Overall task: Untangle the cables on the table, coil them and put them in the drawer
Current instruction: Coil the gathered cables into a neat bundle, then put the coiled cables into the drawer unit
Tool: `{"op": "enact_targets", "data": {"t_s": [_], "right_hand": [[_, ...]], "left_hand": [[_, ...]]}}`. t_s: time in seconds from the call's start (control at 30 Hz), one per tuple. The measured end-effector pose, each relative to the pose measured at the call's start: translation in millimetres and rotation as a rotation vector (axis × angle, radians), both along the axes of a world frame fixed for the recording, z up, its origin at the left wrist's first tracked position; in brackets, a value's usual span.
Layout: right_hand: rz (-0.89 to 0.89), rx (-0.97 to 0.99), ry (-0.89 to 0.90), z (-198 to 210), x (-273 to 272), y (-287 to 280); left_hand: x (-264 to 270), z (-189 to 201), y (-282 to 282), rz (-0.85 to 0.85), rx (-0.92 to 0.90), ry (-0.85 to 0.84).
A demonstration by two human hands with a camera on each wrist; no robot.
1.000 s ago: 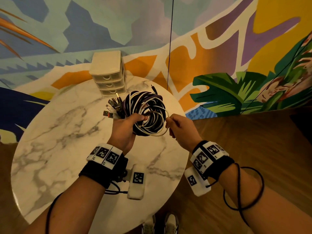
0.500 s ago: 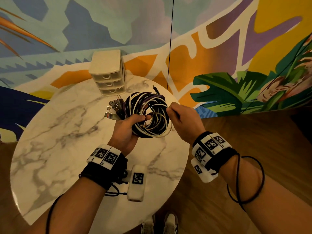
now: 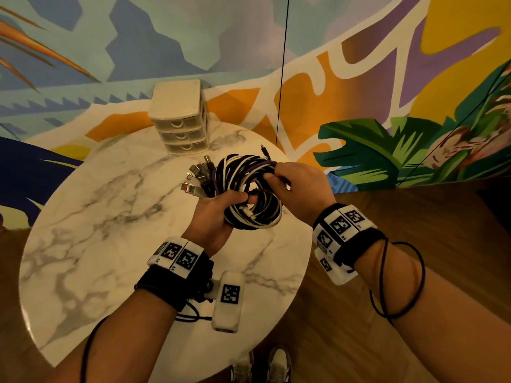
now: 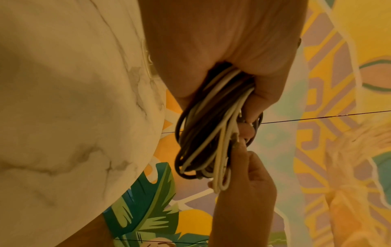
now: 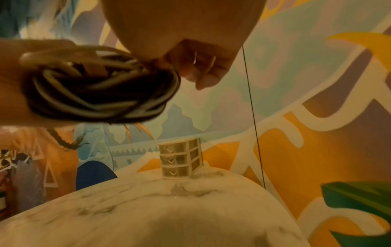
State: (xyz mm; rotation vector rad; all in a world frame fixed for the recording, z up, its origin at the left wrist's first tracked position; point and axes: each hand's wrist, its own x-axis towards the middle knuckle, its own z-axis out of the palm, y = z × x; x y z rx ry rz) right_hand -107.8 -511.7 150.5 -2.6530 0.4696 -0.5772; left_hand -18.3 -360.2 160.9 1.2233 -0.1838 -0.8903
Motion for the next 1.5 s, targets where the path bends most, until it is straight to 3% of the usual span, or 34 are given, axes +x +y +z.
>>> {"op": "enact_targets", "data": {"t_s": [0.1,0.17,0.3,0.43,0.67,0.87,1.1,1.2,1.3,1.4,1.5], "right_hand": [[-0.205,0.190,0.000,-6.7,-3.0,0.2],[-0.236,0.443,-0.056,-10.3,-3.8,2.3],[-0.076,1.119,-0.096,-18.8,-7.0,8.3],[0.024,1.342,-0.062,-21.0,-7.5,19.7],[-0.146,1.064,-0.259,-27.9,4.9,27.1],[-0.186,0.920,-0.245,-42.7,24.9,31.4],[-0.037,0.918,-0.028,-51.1,71.0,50.1],[0.056,1.014,0.061,-48.7,102.4,60.0],[0.008,1.093,0.079,-58.7,144.9,64.9],[-0.054,0.906,0.149,-83.8,193.5,61.4],[-0.006,0.581,0.395,-116.8,253.1,55.9]], "left_hand": [[-0.1,1.9,-0.7,0.011,-0.007,-0.004],[-0.4,1.7,-0.6,0.019,-0.009,-0.001],[3.0,0.4,-2.2,0.054,-0.024,0.033],[0.8,-2.3,-5.3,0.024,-0.033,0.025],[-4.3,-7.0,-14.8,0.145,-0.001,-0.027],[2.6,-15.4,-0.1,0.186,0.135,-0.025],[42.3,-31.7,37.7,0.268,0.193,0.053],[71.3,-40.6,57.8,0.319,0.162,0.104],[110.1,-46.3,76.8,0.382,0.094,0.168],[153.2,-49.2,87.5,0.442,0.054,0.190],[198.2,-50.3,93.2,0.474,0.033,0.164]]}}
